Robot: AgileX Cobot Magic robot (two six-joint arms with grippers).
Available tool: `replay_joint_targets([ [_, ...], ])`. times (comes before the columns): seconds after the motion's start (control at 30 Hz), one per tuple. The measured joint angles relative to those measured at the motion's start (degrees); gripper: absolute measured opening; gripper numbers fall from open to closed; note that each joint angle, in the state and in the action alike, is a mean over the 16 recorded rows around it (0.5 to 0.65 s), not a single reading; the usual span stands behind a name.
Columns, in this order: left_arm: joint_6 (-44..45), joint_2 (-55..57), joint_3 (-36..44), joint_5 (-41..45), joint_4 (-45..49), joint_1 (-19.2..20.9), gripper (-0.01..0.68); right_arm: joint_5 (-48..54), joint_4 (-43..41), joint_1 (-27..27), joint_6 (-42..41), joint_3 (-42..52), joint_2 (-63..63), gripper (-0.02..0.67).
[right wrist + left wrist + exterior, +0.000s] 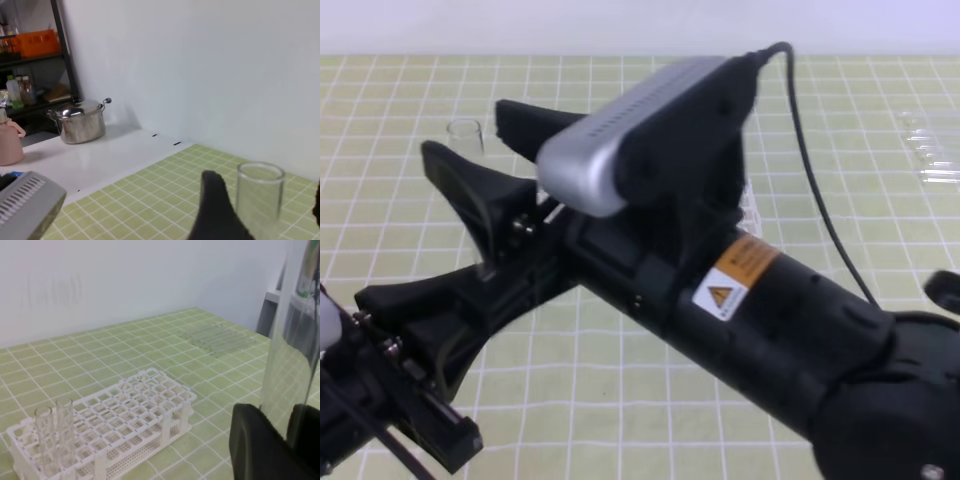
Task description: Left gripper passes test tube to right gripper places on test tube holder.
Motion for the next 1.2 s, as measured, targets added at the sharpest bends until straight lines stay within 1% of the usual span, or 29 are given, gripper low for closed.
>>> replay_joint_targets([
  [0.13,-0.1,0.0,0.0,-0.9,0.0,0.0,0.029,0.2,0.1,0.0,0.0,-1.1,1.1,0.383],
  [0.23,-0.2,0.0,0.0,-1.3,0.1,0.0,0.029,0.0,0.1,0.0,0.1,-1.7,1.7,0.384],
  [0.3,-0.3,0.0,0.0,-1.5,0.2,0.0,0.042,-0.1,0.1,0.0,0.1,-1.9,2.0,0.384],
  [0.4,-0.5,0.0,0.0,-2.0,0.2,0.0,0.035,-0.5,0.2,0.0,0.4,-1.9,2.2,0.384],
  [0.57,-0.9,0.0,0.0,-1.9,0.2,0.0,0.035,-1.1,-0.6,0.0,1.9,-1.9,2.2,0.366],
  [0.7,-1.2,0.0,0.0,-1.8,0.2,0.0,0.042,-1.3,-1.8,0.0,3.4,-1.9,2.3,0.322],
  [0.8,-1.3,0.0,0.0,-1.8,0.2,0.0,0.029,-1.4,-2.8,0.0,4.5,-1.9,2.3,0.269],
  [1.03,-1.3,0.0,0.0,-1.9,0.2,0.0,0.035,-1.4,-4.7,0.0,6.0,-1.9,2.4,0.149],
  [1.2,-1.3,0.0,0.0,-2.0,0.2,0.0,0.04,-1.4,-5.0,0.0,6.0,-1.9,2.4,0.101],
])
